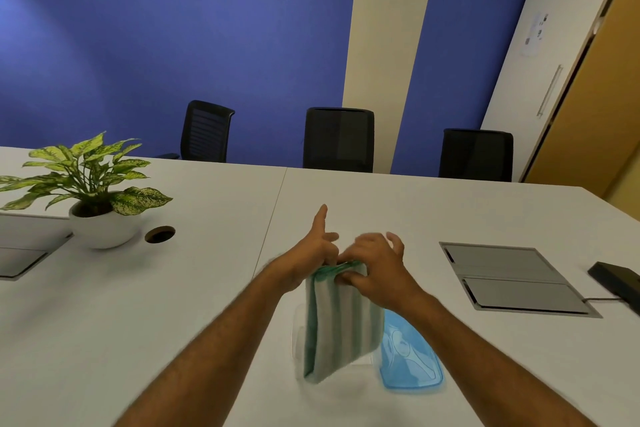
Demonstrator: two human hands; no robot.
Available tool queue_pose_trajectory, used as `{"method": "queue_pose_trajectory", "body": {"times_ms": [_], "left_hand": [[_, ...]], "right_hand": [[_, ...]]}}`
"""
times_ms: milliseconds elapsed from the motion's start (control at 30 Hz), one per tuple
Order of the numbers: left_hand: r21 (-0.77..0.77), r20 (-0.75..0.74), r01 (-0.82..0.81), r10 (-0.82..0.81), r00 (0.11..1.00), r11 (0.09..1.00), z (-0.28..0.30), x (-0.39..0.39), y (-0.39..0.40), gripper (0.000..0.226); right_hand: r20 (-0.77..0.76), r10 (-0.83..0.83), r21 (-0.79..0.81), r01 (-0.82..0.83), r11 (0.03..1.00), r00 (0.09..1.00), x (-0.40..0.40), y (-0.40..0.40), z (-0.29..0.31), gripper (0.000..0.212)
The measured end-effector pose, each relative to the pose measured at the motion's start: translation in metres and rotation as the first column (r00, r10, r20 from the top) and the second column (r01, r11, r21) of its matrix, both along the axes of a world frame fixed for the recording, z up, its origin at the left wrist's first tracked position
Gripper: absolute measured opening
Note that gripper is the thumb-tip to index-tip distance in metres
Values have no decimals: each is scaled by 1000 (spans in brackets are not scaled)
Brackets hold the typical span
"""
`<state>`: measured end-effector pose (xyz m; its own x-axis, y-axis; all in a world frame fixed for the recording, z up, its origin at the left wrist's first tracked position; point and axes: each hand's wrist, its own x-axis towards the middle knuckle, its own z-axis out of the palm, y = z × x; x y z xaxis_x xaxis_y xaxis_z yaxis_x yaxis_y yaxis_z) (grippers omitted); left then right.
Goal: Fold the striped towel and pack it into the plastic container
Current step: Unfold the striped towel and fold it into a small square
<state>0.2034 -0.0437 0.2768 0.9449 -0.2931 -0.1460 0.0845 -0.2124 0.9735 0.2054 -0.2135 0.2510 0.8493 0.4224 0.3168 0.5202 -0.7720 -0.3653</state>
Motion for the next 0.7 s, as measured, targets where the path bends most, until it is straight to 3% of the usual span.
{"method": "queue_pose_trajectory", "body": {"times_ms": [100, 200, 300, 433, 500, 633, 700], "left_hand": [[-90, 6, -11, 11, 1000, 996, -4, 0, 8, 103], [-126, 81, 89, -79, 994, 988, -14, -2, 20, 97], [72, 196, 119, -131, 972, 990, -29, -6, 26, 88], [296, 364, -81, -34, 931, 952, -41, -6, 21, 23], [349, 386, -97, -49, 921, 932, -36, -8, 18, 8], [515, 407, -63, -179, 896, 855, -23, -9, 5, 2], [558, 420, -72, -207, 884, 826, -21, -8, 0, 12]], "right_hand": [[-83, 74, 144, -61, 988, 994, 0, -5, 1, 22], [-61, 85, 267, -66, 962, 995, -1, -10, 2, 16], [-100, 49, 380, -8, 925, 994, -2, -16, 4, 10], [-158, 37, 459, 40, 887, 987, 0, -22, 3, 11], [-196, 43, 454, 51, 890, 980, 0, -25, 2, 17], [-238, 132, 362, -38, 932, 962, -1, -22, 4, 38], [-214, 152, 387, -59, 920, 965, 0, -20, 6, 31]]}}
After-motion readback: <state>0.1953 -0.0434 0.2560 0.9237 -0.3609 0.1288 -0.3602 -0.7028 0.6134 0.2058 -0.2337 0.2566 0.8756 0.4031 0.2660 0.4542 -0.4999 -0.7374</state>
